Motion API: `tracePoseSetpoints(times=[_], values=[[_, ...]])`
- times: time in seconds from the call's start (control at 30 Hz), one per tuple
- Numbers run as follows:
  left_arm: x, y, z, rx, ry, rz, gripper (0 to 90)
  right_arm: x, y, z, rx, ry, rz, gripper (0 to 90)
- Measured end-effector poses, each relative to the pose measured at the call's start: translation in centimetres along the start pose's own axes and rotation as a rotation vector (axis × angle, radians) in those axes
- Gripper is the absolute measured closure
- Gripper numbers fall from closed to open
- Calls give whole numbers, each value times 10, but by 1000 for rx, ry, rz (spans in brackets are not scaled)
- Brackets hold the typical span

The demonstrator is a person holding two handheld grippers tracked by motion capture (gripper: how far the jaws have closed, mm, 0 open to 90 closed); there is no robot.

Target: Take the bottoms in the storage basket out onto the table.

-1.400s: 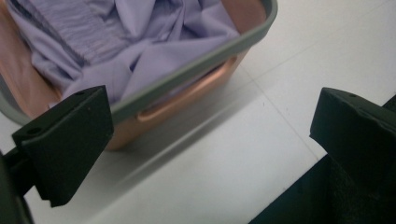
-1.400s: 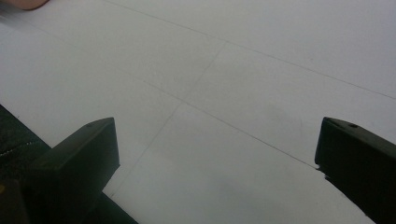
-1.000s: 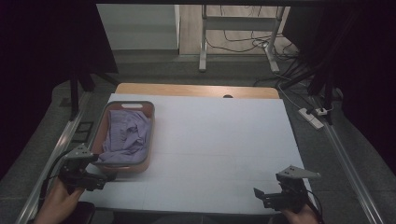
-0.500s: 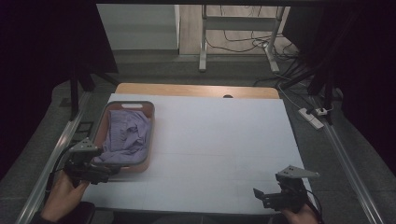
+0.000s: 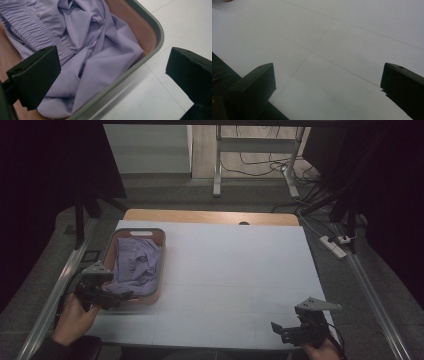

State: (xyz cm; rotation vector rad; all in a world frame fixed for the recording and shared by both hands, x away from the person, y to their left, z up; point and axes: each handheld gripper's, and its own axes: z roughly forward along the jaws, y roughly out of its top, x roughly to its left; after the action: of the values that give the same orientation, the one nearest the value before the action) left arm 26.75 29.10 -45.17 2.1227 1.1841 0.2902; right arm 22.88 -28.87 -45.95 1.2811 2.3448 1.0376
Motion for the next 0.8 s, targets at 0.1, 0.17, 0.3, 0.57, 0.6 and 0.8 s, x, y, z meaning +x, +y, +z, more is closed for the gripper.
tracePoseSetpoints(times=[0.1,0.17,0.3,0.57,0.6,0.8], values=[[3,3,3,5,-2,3,0,0,0,0,1,2,3,0],[5,5,5,9,-1,6,0,0,0,0,2,4,5,0],[9,10,9,15,-6,11,0,0,0,0,3,5,6,0],[12,18,19,38,-5,21,0,-1,0,0,4,7,9,0],[13,19,20,40,-4,21,0,0,0,0,5,8,9,0],[16,26,26,51,-1,29,2,-1,0,0,5,9,9,0]])
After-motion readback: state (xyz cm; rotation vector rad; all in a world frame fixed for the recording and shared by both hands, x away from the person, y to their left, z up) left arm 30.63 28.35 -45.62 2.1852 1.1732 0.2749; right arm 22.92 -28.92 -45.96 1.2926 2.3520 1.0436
